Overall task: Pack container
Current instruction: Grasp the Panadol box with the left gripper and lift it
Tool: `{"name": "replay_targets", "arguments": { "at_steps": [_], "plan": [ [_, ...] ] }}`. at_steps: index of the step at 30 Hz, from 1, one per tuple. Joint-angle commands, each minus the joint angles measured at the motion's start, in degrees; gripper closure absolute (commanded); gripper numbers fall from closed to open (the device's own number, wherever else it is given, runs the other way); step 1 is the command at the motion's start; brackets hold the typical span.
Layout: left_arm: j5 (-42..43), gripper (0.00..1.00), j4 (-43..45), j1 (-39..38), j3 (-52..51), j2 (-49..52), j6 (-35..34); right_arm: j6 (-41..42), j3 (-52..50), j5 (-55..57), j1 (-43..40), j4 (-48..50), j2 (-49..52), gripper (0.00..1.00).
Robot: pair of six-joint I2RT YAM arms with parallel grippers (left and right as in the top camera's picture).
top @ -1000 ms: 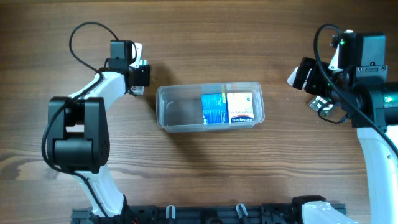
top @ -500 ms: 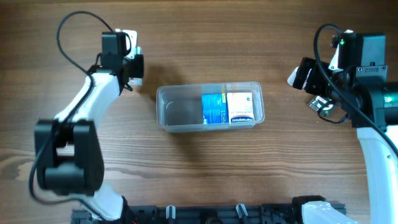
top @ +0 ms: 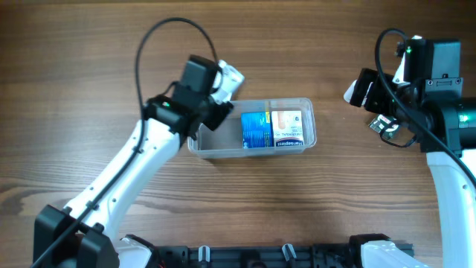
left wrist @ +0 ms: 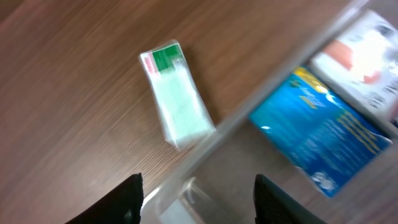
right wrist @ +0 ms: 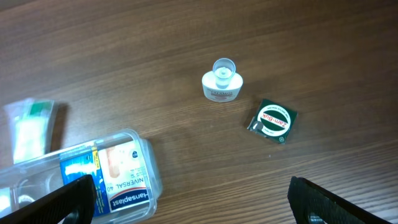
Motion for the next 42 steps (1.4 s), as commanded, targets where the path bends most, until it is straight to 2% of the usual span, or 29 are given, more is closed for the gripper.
{"name": "replay_targets", "arguments": {
  "at_steps": [1,5,8,9,10,13,16,18,21,24,26,28,32,38,40,41,42],
  "plan": [
    [-3.4,0.42,0.0,-4.2,0.2,-1.2,4.4,-0.7,0.2,0.5,-0.1,0.2,0.2,0.0],
    [-3.4,0.43,0.0,-4.9,0.2,-1.2,4.1,-0.7,0.2,0.5,-0.1,0.2,0.2,0.0],
    [-7.0,0.43,3.1,-4.7,0.2,-1.2,2.1,-0.7,0.2,0.5,-0.1,0.2,0.2,0.0],
    [-10.0,0.34,6.1,-4.8,0.2,-1.2,-0.6,-0.7,0.2,0.5,-0.1,0.2,0.2,0.0],
    [-13.6,0.28,11.2,-4.6,0.2,-1.2,-5.2,-0.6,0.2,0.5,-0.1,0.2,0.2,0.0],
    [-9.8,0.3,23.4,-3.4,0.2,-0.3,-18.8,-0.6,0.2,0.5,-0.1,0.2,0.2,0.0],
    [-9.7,0.32,28.2,-2.0,0.2,2.1,-27.8,-0.6,0.2,0.5,-0.1,0.2,0.2,0.0],
    [-8.9,0.34,29.0,-0.7,0.2,3.9,-30.3,-0.6,0.2,0.5,-0.1,0.2,0.2,0.0],
    [-3.2,0.37,29.1,2.0,1.6,6.8,-30.3,-0.7,0.2,0.5,-0.1,0.2,0.2,0.0],
    [2.1,0.36,20.9,4.5,8.6,10.3,-30.4,-0.7,0.2,0.5,-0.1,0.2,0.2,0.0],
    [2.8,0.36,7.6,5.5,19.4,13.7,-30.3,-0.6,0.2,0.5,-0.1,0.2,0.2,0.0],
    [2.8,0.36,-7.1,5.9,34.8,18.9,-30.1,-0.7,0.2,0.5,-0.1,0.2,0.2,0.0],
    [3.9,0.37,-23.0,5.9,55.0,29.6,-30.2,-0.7,0.2,0.5,-0.1,0.2,0.2,0.0],
    [5.7,0.33,-24.5,6.4,57.4,40.5,-30.2,-0.7,0.2,0.5,-0.1,0.2,0.2,0.0],
    [5.7,0.17,-24.5,6.4,57.4,42.4,-30.2,-0.7,0.2,0.5,-0.1,0.2,0.2,0.0],
    [5.6,0.02,-24.9,6.4,57.4,43.4,-30.1,-0.7,0.2,0.5,-0.1,0.2,0.2,0.0],
    [5.1,0.01,-24.9,6.4,57.2,44.1,-30.1,-0.6,0.2,0.5,-0.1,0.2,0.2,0.0]
  ]
}}
